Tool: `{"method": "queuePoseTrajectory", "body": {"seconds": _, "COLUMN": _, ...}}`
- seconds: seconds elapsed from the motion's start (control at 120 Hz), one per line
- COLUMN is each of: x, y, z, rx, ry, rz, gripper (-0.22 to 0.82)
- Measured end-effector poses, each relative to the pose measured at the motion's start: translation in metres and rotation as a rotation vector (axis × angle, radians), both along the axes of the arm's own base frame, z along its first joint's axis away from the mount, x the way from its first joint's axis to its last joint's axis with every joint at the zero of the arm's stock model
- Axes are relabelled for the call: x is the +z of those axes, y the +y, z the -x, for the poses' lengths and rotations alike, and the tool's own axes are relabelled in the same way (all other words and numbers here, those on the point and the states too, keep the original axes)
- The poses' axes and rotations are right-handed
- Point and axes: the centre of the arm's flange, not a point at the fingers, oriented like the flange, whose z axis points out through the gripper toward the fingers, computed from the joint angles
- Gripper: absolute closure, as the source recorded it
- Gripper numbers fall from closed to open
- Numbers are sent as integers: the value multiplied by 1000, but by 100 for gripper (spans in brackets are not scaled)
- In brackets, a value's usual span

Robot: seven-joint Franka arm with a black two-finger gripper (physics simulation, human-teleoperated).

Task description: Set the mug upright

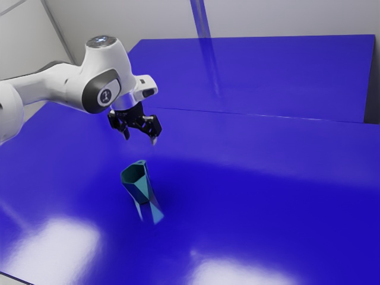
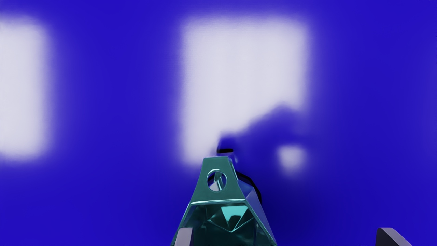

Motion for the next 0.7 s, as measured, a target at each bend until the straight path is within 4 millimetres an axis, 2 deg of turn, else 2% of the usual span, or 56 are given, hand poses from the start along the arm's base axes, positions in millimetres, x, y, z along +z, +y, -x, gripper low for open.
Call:
{"method": "queuePoseTrajectory", "body": {"seconds": 0.15, "x": 39, "y": 1, "z": -11, "rx": 16, "ry": 25, "rz": -5, "gripper": 2}}
{"method": "queuePoseTrajectory", "body": {"seconds": 0.342, "x": 77, "y": 3, "z": -15, "rx": 33, "ry": 56, "rz": -10, "gripper": 1}}
{"method": "queuePoseTrajectory", "body": {"seconds": 0.7, "x": 120, "y": 6, "z": -20, "rx": 52, "ry": 49, "rz": -5, "gripper": 1}}
